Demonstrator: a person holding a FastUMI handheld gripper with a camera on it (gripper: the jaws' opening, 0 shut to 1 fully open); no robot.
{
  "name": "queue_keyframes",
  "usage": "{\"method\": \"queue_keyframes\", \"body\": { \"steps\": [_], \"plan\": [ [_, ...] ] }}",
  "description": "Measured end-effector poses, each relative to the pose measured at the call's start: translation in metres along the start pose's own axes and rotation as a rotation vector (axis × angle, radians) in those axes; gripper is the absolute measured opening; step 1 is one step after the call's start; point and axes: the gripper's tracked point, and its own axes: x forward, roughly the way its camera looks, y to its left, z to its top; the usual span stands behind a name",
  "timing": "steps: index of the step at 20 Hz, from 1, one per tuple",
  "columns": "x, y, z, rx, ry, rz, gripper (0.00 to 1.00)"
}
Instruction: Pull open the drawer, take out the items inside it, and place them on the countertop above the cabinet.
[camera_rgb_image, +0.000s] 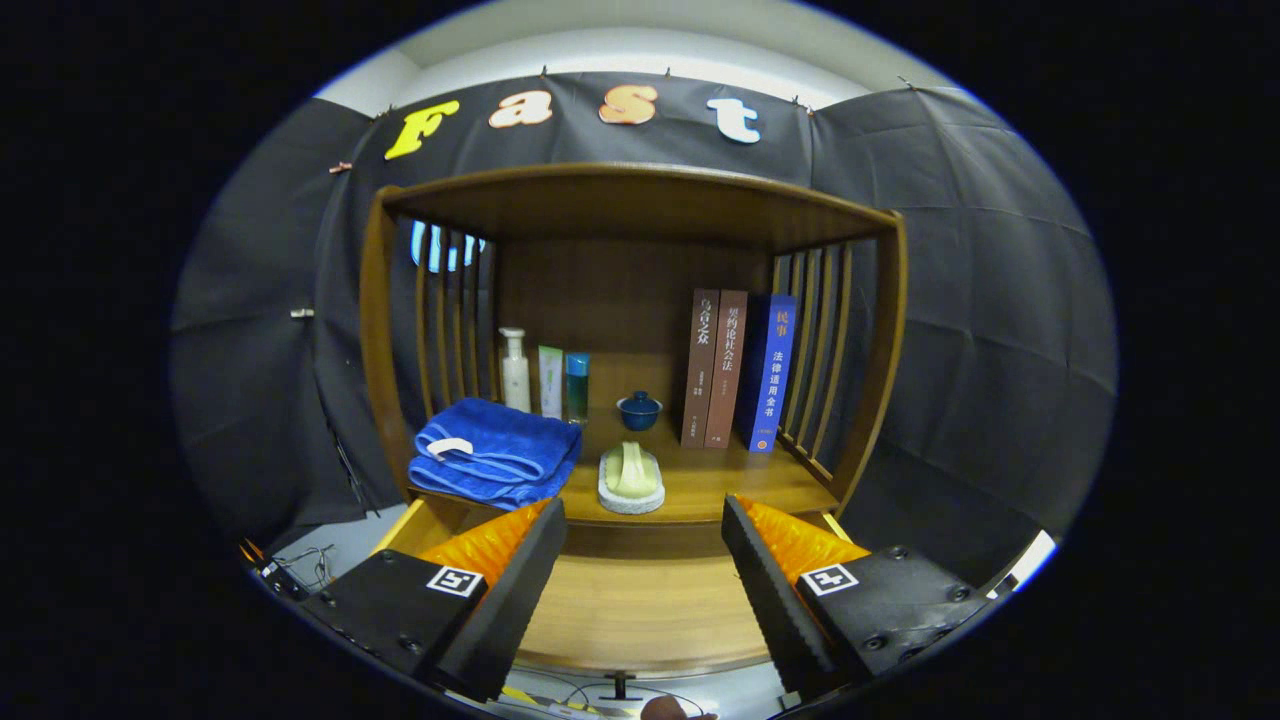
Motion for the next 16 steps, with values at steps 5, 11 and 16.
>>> {"method": "queue_keyframes", "body": {
  "steps": [5,11,16],
  "plan": [
    [-0.051,0.003,-0.045,0.051,-0.072,0.041,1.0],
    [-0.062,-0.007,-0.112,0.143,-0.1,0.034,1.0],
    [-0.057,-0.013,-0.159,0.063,-0.082,-0.007,0.99]
  ]
}}
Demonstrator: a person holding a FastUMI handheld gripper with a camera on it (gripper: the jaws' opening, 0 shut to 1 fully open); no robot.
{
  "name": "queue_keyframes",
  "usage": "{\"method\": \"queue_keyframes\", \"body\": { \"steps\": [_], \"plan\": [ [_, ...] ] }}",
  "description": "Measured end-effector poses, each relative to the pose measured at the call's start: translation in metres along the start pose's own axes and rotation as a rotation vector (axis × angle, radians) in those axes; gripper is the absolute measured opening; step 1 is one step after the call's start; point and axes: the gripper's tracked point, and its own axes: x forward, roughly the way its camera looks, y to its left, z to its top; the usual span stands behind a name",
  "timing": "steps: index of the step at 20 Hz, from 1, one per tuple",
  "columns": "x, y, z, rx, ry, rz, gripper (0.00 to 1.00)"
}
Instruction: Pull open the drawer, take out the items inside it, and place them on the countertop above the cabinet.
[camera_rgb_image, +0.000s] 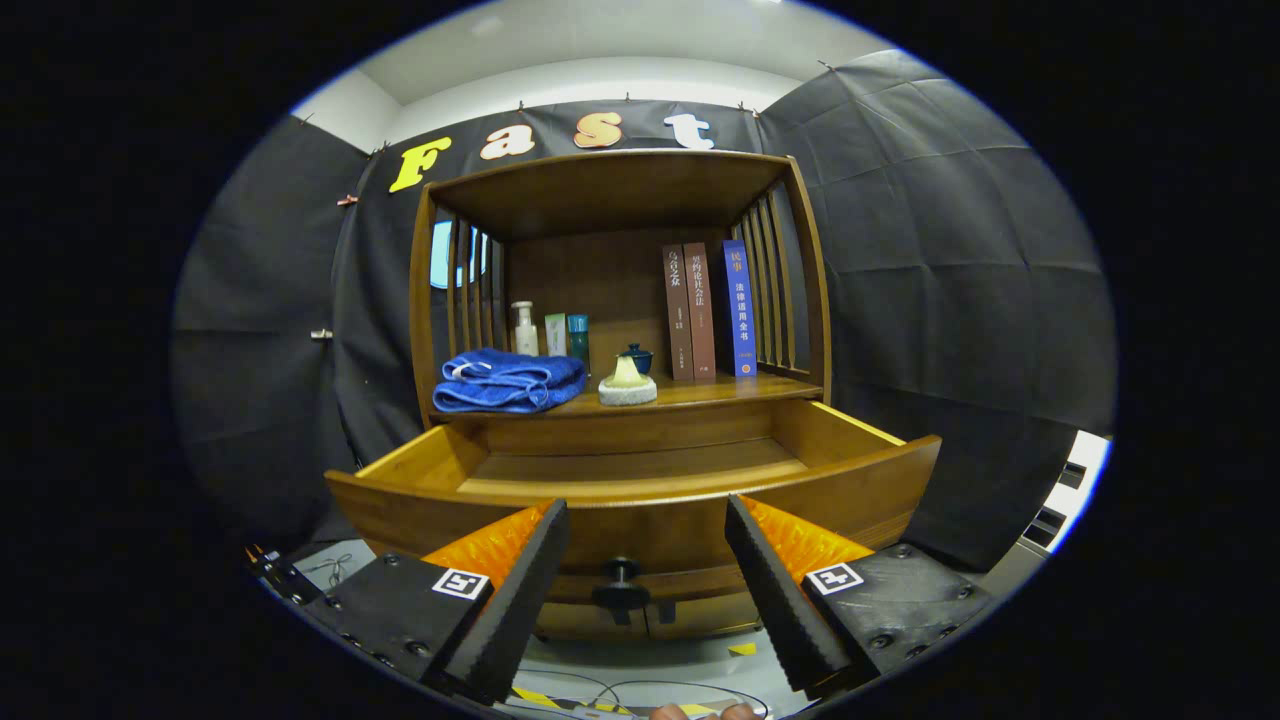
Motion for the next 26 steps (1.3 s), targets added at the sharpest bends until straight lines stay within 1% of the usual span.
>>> {"method": "queue_keyframes", "body": {
  "steps": [4,10,14,15,20,26],
  "plan": [
    [0.006,0.017,-0.021,-0.067,-0.008,0.029,0.99],
    [0.027,0.022,-0.052,-0.028,0.037,0.041,0.99],
    [0.038,0.022,-0.055,-0.032,0.039,0.045,0.99],
    [0.036,0.02,-0.052,-0.036,0.015,0.047,0.99],
    [0.04,0.021,-0.05,-0.01,-0.018,0.048,0.99],
    [0.07,0.024,-0.046,-0.011,0.03,0.044,1.0]
  ]
}}
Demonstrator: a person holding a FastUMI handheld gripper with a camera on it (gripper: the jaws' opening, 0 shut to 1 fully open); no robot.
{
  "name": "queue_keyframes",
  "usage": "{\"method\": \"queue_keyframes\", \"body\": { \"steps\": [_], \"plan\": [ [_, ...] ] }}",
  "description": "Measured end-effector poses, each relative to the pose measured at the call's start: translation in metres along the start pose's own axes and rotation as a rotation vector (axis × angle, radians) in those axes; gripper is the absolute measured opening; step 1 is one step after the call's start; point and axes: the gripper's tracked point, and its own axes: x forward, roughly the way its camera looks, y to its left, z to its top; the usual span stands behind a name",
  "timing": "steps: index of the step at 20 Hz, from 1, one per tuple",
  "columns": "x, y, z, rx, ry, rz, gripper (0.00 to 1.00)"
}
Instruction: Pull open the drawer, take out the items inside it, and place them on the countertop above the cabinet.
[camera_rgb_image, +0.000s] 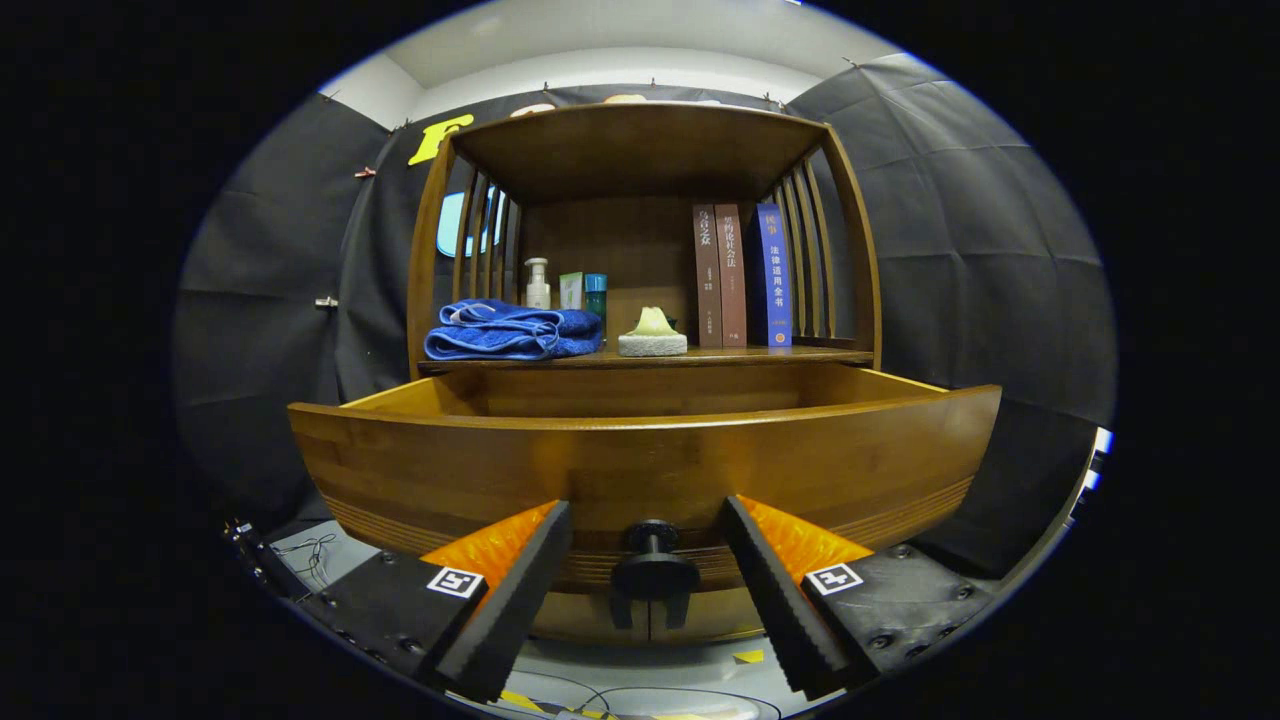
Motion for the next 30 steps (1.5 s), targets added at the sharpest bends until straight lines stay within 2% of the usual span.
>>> {"method": "queue_keyframes", "body": {
  "steps": [13,25,30],
  "plan": [
    [0.075,0.001,0.018,0.05,0.021,0.005,1.0],
    [0.118,0.001,0.02,0.034,0.031,0.026,0.99],
    [0.132,0.002,0.024,0.087,0.029,0.021,0.99]
  ]
}}
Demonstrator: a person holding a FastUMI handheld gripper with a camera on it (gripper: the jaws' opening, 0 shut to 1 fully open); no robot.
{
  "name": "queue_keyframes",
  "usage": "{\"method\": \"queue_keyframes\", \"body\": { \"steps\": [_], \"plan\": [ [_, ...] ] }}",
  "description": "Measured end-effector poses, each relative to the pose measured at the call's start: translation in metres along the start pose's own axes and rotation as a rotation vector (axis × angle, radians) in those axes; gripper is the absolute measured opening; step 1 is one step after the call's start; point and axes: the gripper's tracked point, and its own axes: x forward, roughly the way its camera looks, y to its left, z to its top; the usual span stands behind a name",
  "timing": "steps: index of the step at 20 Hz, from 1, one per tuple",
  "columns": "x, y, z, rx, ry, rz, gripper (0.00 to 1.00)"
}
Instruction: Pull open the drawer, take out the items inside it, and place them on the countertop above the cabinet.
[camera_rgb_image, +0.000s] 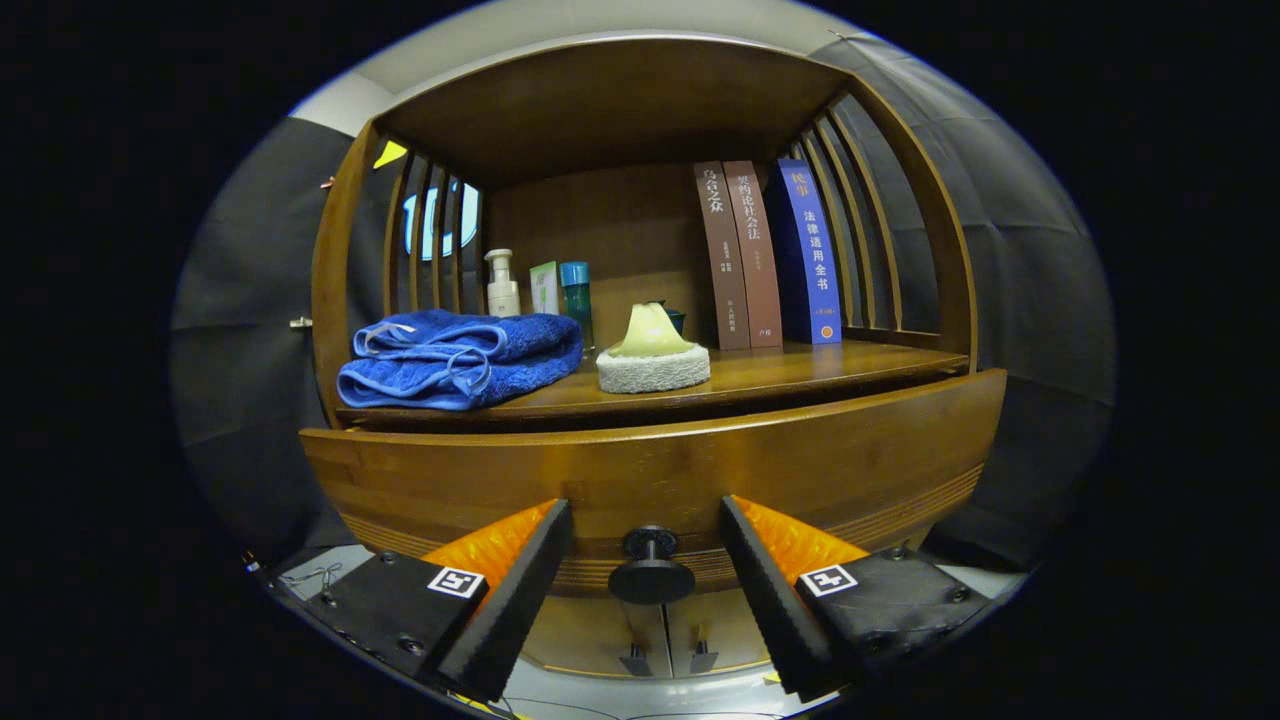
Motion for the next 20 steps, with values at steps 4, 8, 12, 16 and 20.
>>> {"method": "queue_keyframes", "body": {
  "steps": [4,8,12,16,20],
  "plan": [
    [0.01,0.001,0.001,-0.006,0.003,-0.005,0.98],
    [0.02,0.001,0.002,-0.016,0.008,0.004,0.98],
    [0.023,0.0,0.002,-0.048,-0.005,0.002,0.98],
    [0.022,0.003,-0.001,-0.045,0.03,0.003,0.97],
    [-0.007,0.017,0.026,-0.116,0.011,0.022,1.0]
  ]
}}
